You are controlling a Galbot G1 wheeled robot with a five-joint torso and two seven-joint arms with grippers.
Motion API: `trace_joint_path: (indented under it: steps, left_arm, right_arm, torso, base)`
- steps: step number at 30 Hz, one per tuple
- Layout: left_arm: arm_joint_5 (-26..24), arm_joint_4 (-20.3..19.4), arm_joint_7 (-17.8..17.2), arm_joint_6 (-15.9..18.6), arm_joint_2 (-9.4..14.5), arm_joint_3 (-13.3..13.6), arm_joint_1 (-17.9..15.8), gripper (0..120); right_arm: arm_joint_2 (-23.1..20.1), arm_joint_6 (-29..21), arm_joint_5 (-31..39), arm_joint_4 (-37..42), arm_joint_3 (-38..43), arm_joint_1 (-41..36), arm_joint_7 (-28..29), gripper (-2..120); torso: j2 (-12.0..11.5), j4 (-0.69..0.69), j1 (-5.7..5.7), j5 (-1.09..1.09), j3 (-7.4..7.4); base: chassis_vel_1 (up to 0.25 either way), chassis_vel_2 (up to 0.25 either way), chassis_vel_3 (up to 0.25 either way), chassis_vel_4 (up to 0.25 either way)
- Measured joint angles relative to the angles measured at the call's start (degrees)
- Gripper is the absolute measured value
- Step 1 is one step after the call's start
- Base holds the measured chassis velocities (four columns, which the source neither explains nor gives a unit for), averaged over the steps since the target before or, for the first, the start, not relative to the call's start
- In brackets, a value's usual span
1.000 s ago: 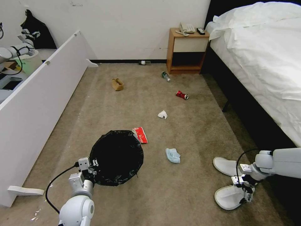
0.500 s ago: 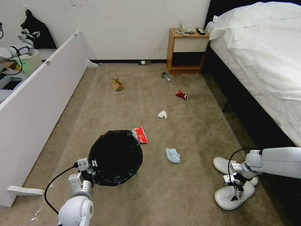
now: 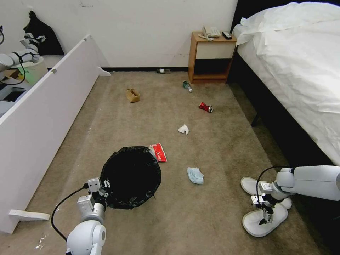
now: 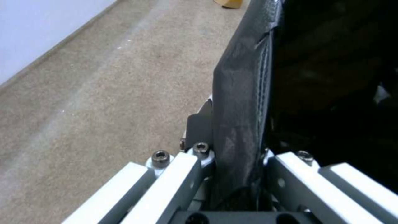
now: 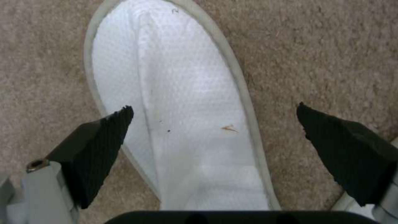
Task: Pick up the trash bin and place the garbage on the floor into it.
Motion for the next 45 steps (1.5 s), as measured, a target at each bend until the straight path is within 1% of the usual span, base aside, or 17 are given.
trace_joint_path:
  steps: [17, 26, 37, 45]
  left_arm:
    - [0.0, 0.4, 0.1, 0.0, 0.0, 0.0, -0.3, 2]
    - [0.1, 0.4, 0.1, 0.0, -0.1, 0.2, -0.4, 2]
    - [0.2, 0.2, 0.2, 0.0, -0.1, 0.2, 0.0, 2]
    - [0.7, 0.1, 0.3, 0.0, -0.3, 0.4, 0.0, 2]
  right_arm:
    - [0.6, 0.1, -0.3, 0.6, -0.9, 0.0, 0.0, 100]
    - [1.0, 0.2, -0.3, 0.5, -0.1, 0.0, 0.0, 100]
    - [1.6, 0.2, -0.5, 0.3, 0.9, 0.0, 0.0, 100]
    - [1.6, 0.3, -0.7, -1.1, 1.7, 0.1, 0.0, 100]
  torso:
    - [0.0, -0.01, 0.0, -0.01, 0.01]
    - [0.0, 0.01, 0.0, -0.01, 0.01]
    - [0.0, -0.01, 0.0, -0.01, 0.01]
    - [0.0, -0.01, 0.0, -0.01, 0.0]
  base:
    - [0.0, 0.0, 0.0, 0.0]
    - [0.0, 0.0, 0.0, 0.0]
    - [0.0, 0.0, 0.0, 0.0]
    - [0.0, 0.0, 0.0, 0.0]
